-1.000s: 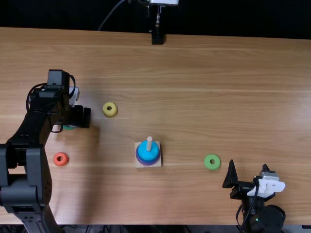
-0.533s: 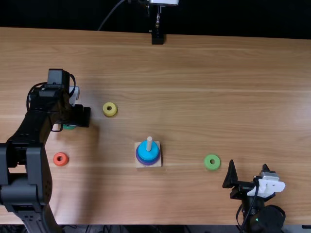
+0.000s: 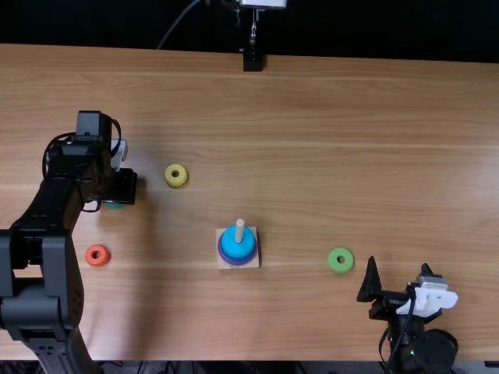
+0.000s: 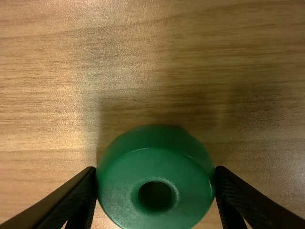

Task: Build the Hanoi tower: stack the rings onto the peg from bottom to top in this color order: purple, dark blue, light blue, dark green, light green, yellow, orange.

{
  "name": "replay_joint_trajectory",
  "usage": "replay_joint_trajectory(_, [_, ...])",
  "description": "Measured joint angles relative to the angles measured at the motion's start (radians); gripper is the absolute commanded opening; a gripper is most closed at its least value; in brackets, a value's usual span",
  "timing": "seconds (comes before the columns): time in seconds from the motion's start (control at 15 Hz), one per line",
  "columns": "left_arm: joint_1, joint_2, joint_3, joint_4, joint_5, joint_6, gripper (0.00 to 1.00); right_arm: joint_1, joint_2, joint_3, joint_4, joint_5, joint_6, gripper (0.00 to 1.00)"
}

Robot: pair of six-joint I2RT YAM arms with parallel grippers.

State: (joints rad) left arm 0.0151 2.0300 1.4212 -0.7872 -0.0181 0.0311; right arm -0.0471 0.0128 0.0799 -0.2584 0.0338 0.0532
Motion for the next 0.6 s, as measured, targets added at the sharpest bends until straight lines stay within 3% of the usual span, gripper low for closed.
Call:
replay_joint_trajectory(0.27, [0.000,0.000,0.046,-0.036,0.000,0.000,0.00,0.000,0.000,0.000,0.000,0.000,-0.001,1.00])
replay_joint_trajectory(0.6, [-0.002,-0.098,0.119,-0.252,0.002,0.003,0.00,0.000,0.000,0.000,0.000,0.000,0.000,1.00])
